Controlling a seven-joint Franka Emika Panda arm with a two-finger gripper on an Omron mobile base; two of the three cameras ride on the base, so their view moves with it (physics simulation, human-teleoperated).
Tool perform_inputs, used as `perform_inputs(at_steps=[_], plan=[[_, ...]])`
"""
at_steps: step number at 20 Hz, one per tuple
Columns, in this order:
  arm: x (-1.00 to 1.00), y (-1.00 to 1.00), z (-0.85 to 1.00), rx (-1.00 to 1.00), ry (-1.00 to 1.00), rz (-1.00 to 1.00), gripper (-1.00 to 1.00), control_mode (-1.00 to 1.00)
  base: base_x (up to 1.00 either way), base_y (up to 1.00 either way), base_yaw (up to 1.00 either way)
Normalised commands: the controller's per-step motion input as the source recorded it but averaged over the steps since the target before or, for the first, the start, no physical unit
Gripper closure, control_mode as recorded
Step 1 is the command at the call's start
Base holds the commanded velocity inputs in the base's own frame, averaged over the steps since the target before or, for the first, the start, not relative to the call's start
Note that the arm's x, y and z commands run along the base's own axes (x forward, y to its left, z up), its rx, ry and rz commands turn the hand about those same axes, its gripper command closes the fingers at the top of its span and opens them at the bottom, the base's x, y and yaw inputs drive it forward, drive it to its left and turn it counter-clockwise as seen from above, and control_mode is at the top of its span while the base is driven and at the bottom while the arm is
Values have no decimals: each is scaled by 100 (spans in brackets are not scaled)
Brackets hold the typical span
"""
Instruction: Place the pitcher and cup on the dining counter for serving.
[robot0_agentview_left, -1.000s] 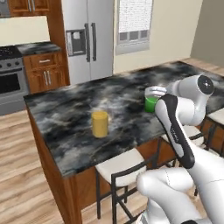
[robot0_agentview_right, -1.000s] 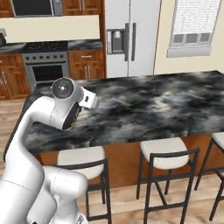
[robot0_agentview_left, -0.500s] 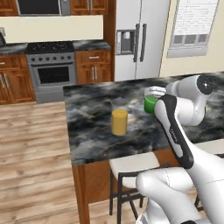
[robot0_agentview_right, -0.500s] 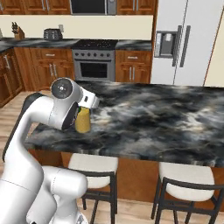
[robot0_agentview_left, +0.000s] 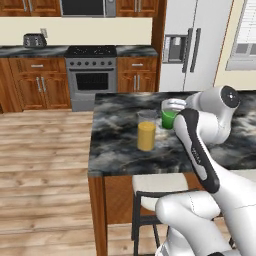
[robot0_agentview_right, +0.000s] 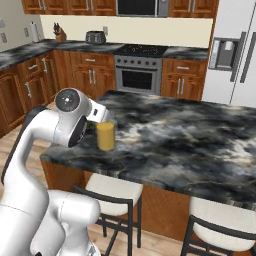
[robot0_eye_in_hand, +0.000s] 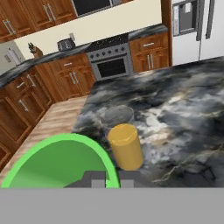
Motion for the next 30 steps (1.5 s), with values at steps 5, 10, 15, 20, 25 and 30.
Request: perform_inputs(at_steps=[5, 10, 15, 20, 25, 30], plan=[[8, -55, -4, 0, 0, 4, 100, -100, 0, 0, 0], [22, -46, -7, 0, 2, 0, 100, -100, 0, 0, 0], [32, -29, -10, 0, 6, 0, 100, -100, 0, 0, 0], [24, -25, -15, -1, 9, -1, 100, -100, 0, 0, 0], [26, -50, -39, 0, 11, -1, 100, -100, 0, 0, 0], [42, -35, -50, -3, 11, -4, 100, -100, 0, 0, 0]])
